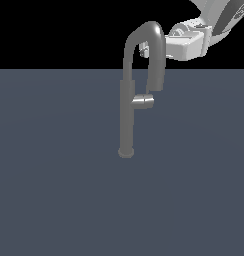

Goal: Turn on the faucet by rotating a designated handle.

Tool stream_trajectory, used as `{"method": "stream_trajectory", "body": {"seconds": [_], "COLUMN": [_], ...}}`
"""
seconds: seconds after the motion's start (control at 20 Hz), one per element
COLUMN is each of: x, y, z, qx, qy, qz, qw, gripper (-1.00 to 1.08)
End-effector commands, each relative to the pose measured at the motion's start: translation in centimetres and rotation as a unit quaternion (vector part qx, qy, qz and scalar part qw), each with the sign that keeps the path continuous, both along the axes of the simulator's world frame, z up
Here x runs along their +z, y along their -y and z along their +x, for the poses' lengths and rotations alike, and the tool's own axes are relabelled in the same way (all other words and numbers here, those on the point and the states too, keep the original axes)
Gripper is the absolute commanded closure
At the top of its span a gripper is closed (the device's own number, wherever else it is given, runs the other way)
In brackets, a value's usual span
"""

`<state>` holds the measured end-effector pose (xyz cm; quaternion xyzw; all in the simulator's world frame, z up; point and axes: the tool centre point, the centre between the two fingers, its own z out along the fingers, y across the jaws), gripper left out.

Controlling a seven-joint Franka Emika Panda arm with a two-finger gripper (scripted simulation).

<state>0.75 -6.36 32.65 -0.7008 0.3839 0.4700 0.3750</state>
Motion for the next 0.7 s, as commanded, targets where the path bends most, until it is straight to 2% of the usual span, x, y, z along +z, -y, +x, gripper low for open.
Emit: {"method": "stream_trajectory", "body": {"seconds": [0.0,0.35,0.65], "x": [-1.6,-5.5,-7.5], "y": [0.2,0.5,0.4], "z": [0.7,1.7,2.0], "qx": [-0.022,-0.073,-0.097], "qy": [-0.028,-0.092,-0.122], "qz": [0.024,0.077,0.101], "qw": [0.9991,0.9902,0.9826], "gripper": [1.08,1.08,1.08]}}
